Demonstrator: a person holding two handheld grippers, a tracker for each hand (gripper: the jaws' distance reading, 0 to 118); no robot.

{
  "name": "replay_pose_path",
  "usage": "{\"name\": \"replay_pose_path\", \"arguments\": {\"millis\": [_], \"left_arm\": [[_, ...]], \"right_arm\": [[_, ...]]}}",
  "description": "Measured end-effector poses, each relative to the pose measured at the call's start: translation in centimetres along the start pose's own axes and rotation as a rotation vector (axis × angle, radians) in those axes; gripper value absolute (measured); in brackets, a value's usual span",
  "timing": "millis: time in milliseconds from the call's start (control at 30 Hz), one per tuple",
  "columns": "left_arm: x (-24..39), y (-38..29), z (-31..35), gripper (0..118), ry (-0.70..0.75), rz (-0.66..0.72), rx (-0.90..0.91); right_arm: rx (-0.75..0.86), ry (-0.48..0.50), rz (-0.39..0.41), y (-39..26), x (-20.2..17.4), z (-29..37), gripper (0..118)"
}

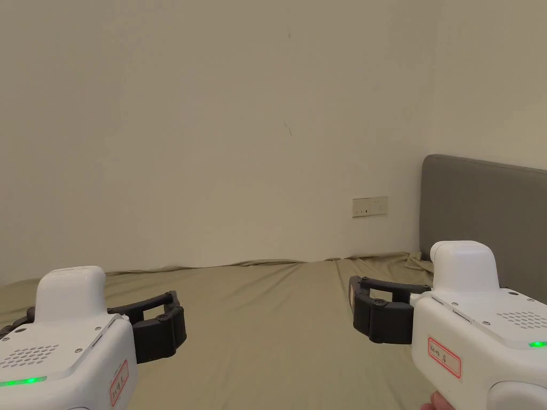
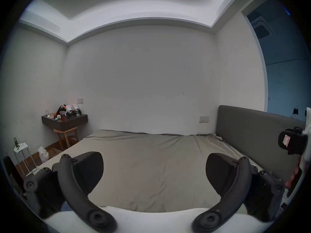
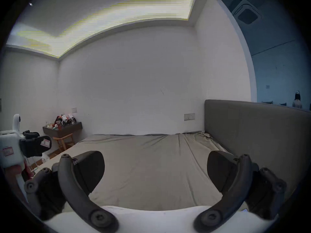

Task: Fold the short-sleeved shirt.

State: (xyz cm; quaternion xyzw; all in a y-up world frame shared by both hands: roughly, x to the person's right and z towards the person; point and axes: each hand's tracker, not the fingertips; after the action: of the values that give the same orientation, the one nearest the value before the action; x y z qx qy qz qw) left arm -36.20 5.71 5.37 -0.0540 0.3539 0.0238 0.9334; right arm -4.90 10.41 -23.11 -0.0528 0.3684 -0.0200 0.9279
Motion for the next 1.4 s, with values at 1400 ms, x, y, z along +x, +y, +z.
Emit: {"name": "replay_pose_path", "arguments": {"millis": [1400], "left_arm": [[-0.3,-0.5,0.6,118,-0.044,0.007,-0.002]], "right_arm": [[0.042,0.023,0.068,0.1,-2.7,1.5,118]]}}
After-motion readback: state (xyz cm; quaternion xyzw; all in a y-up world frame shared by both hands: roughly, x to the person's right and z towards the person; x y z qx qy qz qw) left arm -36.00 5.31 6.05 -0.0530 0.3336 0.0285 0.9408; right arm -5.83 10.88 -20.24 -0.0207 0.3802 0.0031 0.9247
